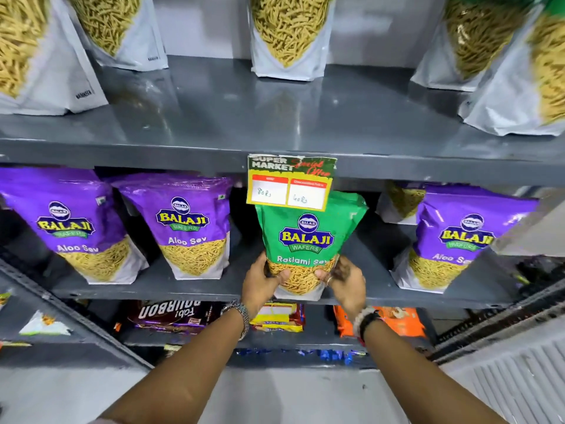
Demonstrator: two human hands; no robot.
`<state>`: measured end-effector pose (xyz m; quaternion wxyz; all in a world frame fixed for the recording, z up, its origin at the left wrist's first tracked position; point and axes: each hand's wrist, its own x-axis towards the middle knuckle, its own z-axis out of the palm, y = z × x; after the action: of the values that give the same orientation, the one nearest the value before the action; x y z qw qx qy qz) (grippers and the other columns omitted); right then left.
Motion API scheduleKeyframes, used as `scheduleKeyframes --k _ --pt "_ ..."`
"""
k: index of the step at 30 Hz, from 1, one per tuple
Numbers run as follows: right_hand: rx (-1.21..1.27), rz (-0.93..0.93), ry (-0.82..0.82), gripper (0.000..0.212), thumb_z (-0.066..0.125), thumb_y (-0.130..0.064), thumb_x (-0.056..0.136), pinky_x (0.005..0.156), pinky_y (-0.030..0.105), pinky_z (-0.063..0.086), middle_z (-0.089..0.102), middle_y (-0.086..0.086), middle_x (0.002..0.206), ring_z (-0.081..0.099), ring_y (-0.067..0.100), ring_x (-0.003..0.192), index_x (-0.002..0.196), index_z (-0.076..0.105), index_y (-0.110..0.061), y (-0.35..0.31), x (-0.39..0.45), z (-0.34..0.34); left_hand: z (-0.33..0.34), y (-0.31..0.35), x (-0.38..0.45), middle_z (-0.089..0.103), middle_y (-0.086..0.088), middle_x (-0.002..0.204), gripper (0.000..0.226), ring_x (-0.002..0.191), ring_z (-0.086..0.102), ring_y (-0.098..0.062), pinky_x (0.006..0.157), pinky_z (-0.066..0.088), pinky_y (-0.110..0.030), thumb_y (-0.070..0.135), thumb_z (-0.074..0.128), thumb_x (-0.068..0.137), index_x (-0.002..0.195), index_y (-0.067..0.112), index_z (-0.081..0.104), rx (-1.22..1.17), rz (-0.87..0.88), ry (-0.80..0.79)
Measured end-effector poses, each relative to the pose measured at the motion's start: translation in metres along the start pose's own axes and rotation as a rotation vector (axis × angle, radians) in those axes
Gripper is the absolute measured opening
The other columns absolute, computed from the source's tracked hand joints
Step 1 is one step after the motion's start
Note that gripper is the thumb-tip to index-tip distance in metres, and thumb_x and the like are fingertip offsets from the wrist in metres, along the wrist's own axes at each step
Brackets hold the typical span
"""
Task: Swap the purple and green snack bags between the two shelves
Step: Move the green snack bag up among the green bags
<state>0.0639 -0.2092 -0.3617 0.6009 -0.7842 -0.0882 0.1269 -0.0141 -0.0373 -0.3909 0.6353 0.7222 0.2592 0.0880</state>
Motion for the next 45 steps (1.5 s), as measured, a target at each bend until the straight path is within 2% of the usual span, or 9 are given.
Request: scheduleKeyframes --k 3,5,10,14,20,30,40,42,45 --pt "-0.03 -0.035 -0.002 0.035 0.077 -0.007 0.067 0.073 0.006 0.05 0.07 0.003 0.1 0.065 -0.007 0.083 0.1 0.065 -0.014 0.007 -0.023 -0.029 0.021 0.008 -0.029 0.069 -0.001 0.114 0.056 0.109 0.062 -0.021 0.093 0.051 -0.053 0.065 0.075 0.048 0.099 0.052 0.056 -0.013 0.021 -0.035" --pt "-0.017 -0.033 -0.001 0.032 0.074 -0.001 0.069 0.075 0.011 0.052 0.069 0.004 0.101 0.063 -0.015 0.075 0.098 0.064 -0.01 0.012 -0.037 -0.045 0.032 0.014 -0.048 0.069 -0.002 0.115 0.056 0.109 0.062 -0.022 0.095 0.051 -0.053 0.058 0.079 0.05 0.1 0.047 0.058 -0.025 0.044 -0.07" --pt "0.015 -0.051 0.04 0.033 0.075 0.001 0.066 0.086 0.03 0.053 0.07 0.006 0.099 0.063 -0.014 0.073 0.095 0.065 -0.014 0.011 -0.079 -0.086 0.052 0.034 -0.092 0.068 -0.002 0.114 0.05 0.109 0.063 -0.02 0.096 0.051 -0.05 0.031 0.083 0.06 0.103 0.037 0.057 0.0 0.092 -0.153" --pt "0.024 -0.166 0.134 0.035 0.076 -0.005 0.067 0.072 0.01 0.051 0.073 -0.017 0.084 0.065 -0.011 0.077 0.092 0.066 -0.027 -0.012 -0.107 -0.114 0.058 0.071 -0.112 0.068 0.005 0.1 0.045 0.097 0.065 -0.016 0.082 0.055 -0.029 0.02 0.082 0.063 0.095 0.038 0.057 0.031 0.178 -0.209" --pt "0.129 -0.356 0.169 0.037 0.078 -0.007 0.064 0.065 0.008 0.05 0.069 -0.031 0.067 0.066 -0.008 0.075 0.086 0.065 -0.035 -0.086 -0.124 -0.153 0.049 0.155 -0.134 0.068 0.016 0.098 0.063 0.093 0.069 -0.016 0.089 0.055 -0.044 0.063 0.083 0.03 0.086 0.048 0.061 0.041 0.334 -0.212" --pt "0.205 -0.65 0.144 0.039 0.08 -0.02 0.061 0.069 0.011 0.052 0.074 -0.017 0.079 0.067 -0.002 0.078 0.097 0.067 -0.026 -0.222 -0.102 -0.156 -0.004 0.282 -0.148 0.077 0.005 0.091 0.062 0.087 0.071 -0.017 0.084 0.056 -0.051 0.067 0.08 0.035 0.088 0.038 0.067 0.037 0.638 -0.029" --pt "0.233 -0.666 0.05 0.031 0.08 -0.021 0.061 0.07 0.015 0.055 0.072 0.004 0.092 0.065 -0.006 0.071 0.088 0.066 -0.025 -0.29 -0.032 -0.095 -0.071 0.336 -0.096 0.071 0.031 0.077 0.055 0.094 0.065 -0.005 0.098 0.049 -0.039 0.08 0.07 0.029 0.078 0.056 0.063 0.203 0.675 0.153" --pt "0.223 -0.646 0.076 0.033 0.08 -0.02 0.064 0.065 0.012 0.053 0.071 0.002 0.089 0.064 -0.01 0.068 0.093 0.066 -0.025 -0.292 -0.022 -0.082 -0.079 0.335 -0.081 0.073 0.023 0.087 0.057 0.098 0.065 -0.007 0.099 0.048 -0.04 0.081 0.069 0.031 0.08 0.053 0.064 0.217 0.658 0.151" --pt "0.218 -0.599 0.092 0.033 0.08 -0.032 0.062 0.083 0.032 0.057 0.073 -0.003 0.09 0.069 0.003 0.082 0.092 0.066 -0.03 -0.293 -0.005 -0.066 -0.086 0.334 -0.062 0.072 0.006 0.109 0.059 0.11 0.061 -0.013 0.103 0.044 -0.041 0.081 0.067 0.037 0.084 0.046 0.063 0.219 0.624 0.168"
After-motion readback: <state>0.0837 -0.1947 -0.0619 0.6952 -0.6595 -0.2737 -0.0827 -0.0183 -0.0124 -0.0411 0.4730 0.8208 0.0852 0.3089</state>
